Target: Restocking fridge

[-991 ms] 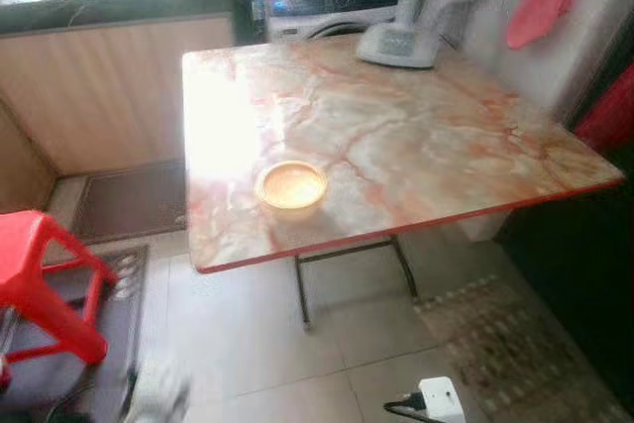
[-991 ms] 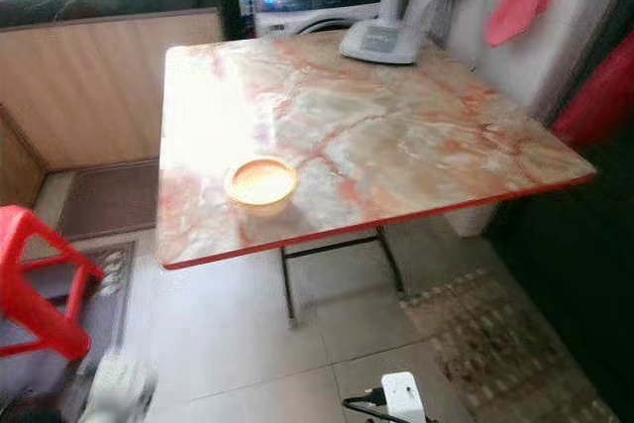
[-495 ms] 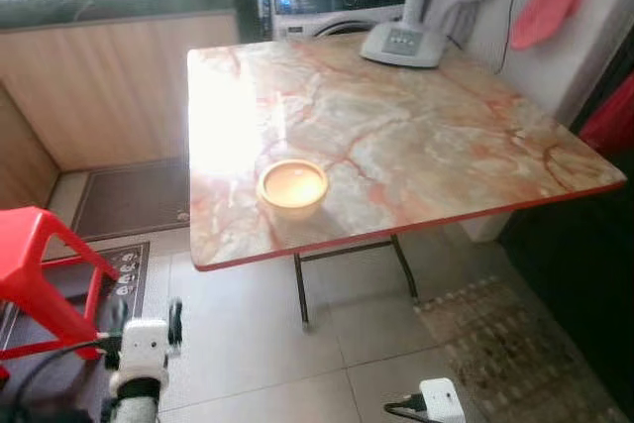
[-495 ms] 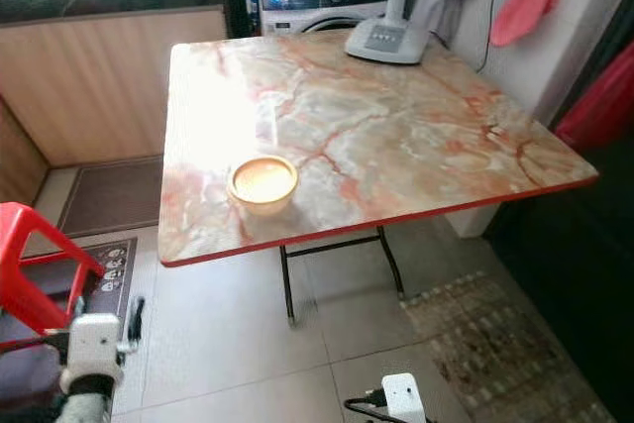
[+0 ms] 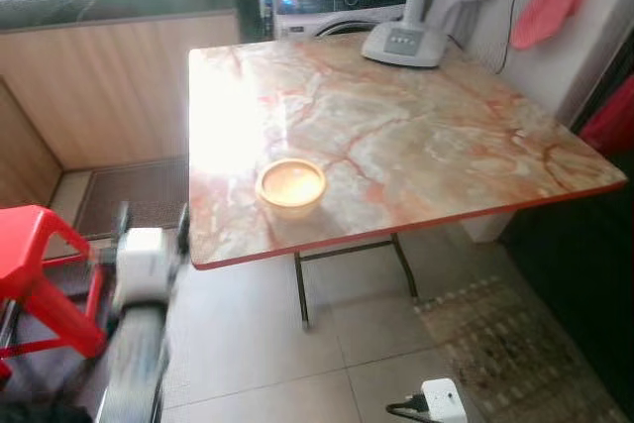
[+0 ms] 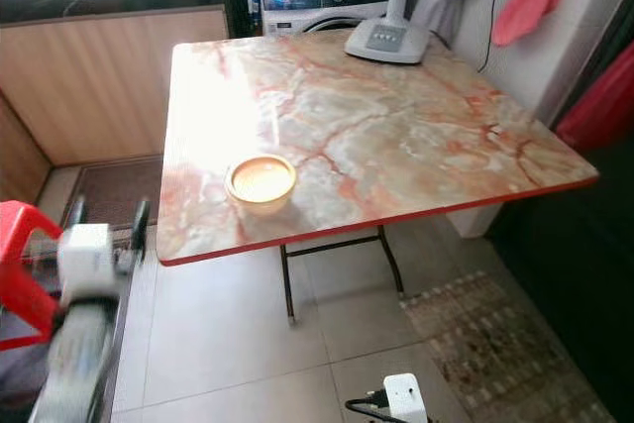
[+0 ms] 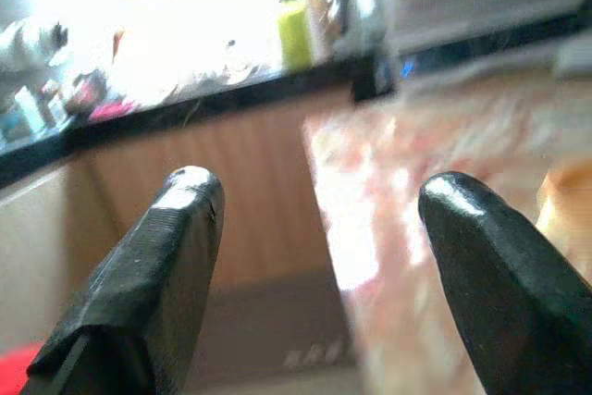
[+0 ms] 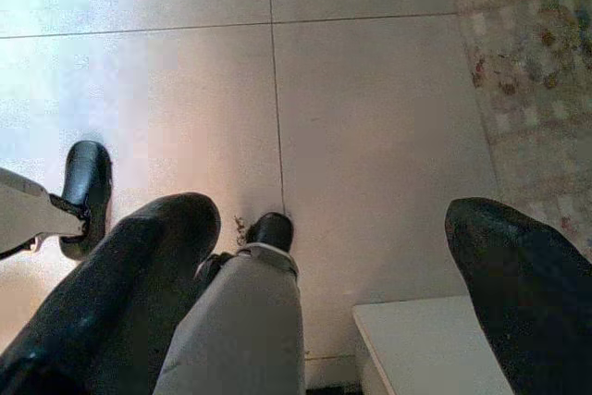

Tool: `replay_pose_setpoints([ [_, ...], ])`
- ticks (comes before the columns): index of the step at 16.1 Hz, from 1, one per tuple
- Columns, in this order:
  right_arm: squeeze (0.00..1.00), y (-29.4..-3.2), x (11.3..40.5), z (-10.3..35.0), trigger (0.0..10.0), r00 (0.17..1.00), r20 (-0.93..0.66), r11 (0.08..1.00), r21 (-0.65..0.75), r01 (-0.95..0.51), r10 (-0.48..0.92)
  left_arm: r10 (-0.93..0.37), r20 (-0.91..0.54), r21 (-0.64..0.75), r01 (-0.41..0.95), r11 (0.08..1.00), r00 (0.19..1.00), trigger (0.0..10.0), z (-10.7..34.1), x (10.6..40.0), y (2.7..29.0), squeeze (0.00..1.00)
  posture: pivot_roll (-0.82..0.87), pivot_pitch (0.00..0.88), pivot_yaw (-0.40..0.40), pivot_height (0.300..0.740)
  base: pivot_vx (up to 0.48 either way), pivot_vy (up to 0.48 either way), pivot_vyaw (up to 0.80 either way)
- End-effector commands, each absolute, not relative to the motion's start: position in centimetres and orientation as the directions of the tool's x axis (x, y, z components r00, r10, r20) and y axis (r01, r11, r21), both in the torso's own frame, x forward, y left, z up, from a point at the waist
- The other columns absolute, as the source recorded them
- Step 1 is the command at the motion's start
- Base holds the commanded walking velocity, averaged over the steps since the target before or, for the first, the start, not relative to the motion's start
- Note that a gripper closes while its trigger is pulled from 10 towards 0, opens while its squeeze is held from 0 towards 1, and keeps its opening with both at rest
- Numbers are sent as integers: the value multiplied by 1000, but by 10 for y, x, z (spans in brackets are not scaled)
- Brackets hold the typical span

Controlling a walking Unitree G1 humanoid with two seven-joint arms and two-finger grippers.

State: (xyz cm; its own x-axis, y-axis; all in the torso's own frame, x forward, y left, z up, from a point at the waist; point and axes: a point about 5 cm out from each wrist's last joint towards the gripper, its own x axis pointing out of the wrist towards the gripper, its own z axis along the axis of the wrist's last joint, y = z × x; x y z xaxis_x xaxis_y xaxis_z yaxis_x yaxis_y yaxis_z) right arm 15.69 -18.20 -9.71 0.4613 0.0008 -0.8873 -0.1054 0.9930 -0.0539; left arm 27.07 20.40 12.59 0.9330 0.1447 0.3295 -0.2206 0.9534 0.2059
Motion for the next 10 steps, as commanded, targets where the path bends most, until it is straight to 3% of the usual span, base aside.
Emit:
replay_pose_setpoints([
  [1,0,-181,158,-97,10000,467,-884,993,-55,-106,1,104,325,182,-170,968,940,10000,133,281,196,0,61,0,-4,740,0,0,0],
  [10,0,-178,156,-98,10000,462,-887,994,-53,-99,-1,87,268,46,-103,994,959,10000,143,304,182,0,56,0,3,740,350,0,0],
])
